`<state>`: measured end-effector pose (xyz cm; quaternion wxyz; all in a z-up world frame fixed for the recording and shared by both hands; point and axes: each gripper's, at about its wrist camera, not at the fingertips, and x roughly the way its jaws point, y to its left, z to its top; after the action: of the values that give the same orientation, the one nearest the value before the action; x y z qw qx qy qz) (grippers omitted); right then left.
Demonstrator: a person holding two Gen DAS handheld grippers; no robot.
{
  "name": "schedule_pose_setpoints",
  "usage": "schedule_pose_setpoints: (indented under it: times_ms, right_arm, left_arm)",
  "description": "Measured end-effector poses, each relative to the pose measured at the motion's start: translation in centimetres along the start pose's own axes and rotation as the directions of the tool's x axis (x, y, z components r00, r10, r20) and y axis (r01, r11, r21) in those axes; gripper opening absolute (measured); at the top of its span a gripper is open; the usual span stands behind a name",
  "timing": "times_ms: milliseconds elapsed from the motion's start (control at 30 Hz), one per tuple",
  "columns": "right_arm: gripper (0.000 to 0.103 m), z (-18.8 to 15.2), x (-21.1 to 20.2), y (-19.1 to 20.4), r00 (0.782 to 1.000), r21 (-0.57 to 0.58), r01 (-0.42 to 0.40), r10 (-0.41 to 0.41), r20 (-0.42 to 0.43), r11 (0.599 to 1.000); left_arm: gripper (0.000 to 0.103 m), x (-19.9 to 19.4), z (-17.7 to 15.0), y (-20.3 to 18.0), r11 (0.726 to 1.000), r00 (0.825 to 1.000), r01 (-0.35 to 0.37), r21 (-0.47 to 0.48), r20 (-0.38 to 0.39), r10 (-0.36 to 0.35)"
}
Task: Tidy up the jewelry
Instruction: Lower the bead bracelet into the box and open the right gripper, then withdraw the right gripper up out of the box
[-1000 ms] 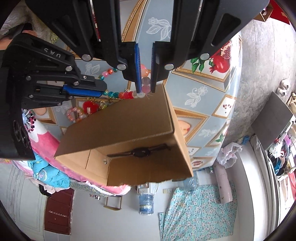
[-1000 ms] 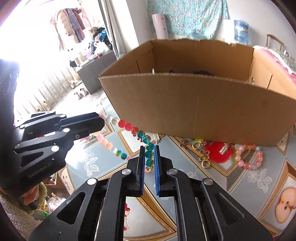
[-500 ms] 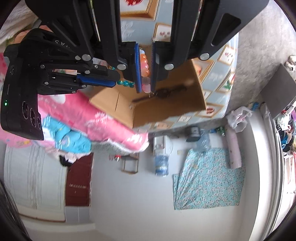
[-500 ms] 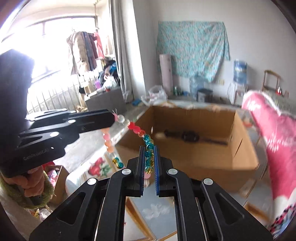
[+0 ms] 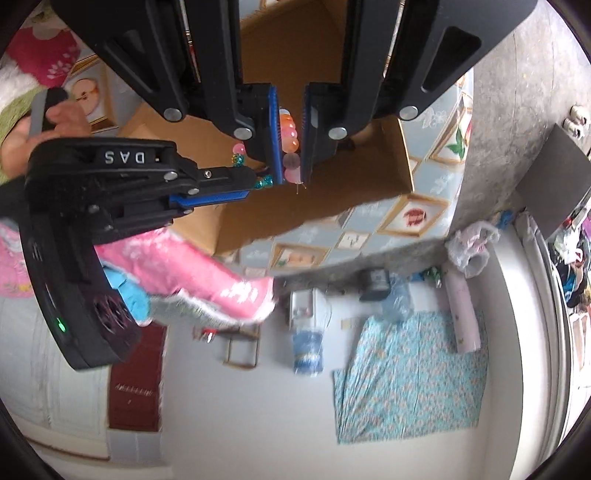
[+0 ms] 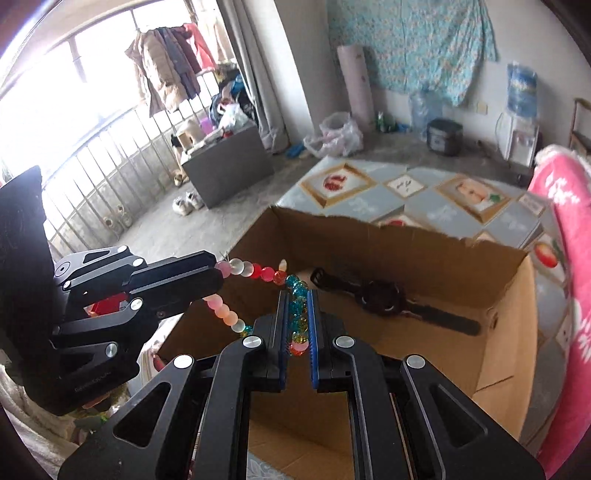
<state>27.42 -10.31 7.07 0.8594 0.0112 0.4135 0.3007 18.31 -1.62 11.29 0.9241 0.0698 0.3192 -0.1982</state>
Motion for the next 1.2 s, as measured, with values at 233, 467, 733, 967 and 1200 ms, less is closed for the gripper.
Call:
schedule_pose_setpoints:
  times_ms: [233, 467, 733, 967, 1200]
  right_arm:
    - [0.008, 0.5, 7.5, -1.4, 0.959, 0.023, -0.060, 0.065, -0.277, 0.998]
    - [0.013, 1.3, 9.3, -1.2, 0.950, 0.002, -0.076, 0.073, -0.303, 0.997]
    - [0.034, 1.7, 3.4, -2.5, 0.985, 0.045, -0.076, 0.082, -0.149, 0.996]
    - [0.075, -0.5, -5.8, -4.8, 0.996, 0.106, 0.006, -0.015, 0.083, 0.994]
    - [0.081, -7.6, -9.1, -11.4, 0.992, 0.386, 0.042, -0.086, 0.097, 0.922]
  left_arm:
    - [0.010, 5.0, -1.4, 1.3, 0.997, 0.981, -0.071, 0.011, -0.181, 0.072]
    - [0.016, 7.4, -1.8, 2.4, 0.992, 0.958, -0.124, 0.006, -0.260, 0.121]
    - [0.035, 4.1, -1.3, 2.8, 0.985, 0.969, -0.169, -0.036, -0.188, 0.159]
    - [0.075, -1.2, -2.8, 4.0, 0.968, 0.980, -0.181, -0.175, -0.114, 0.162]
    - [0.084, -0.6, -7.9, 7.1, 0.856, 0.979, -0.130, -0.501, -0.201, 0.031]
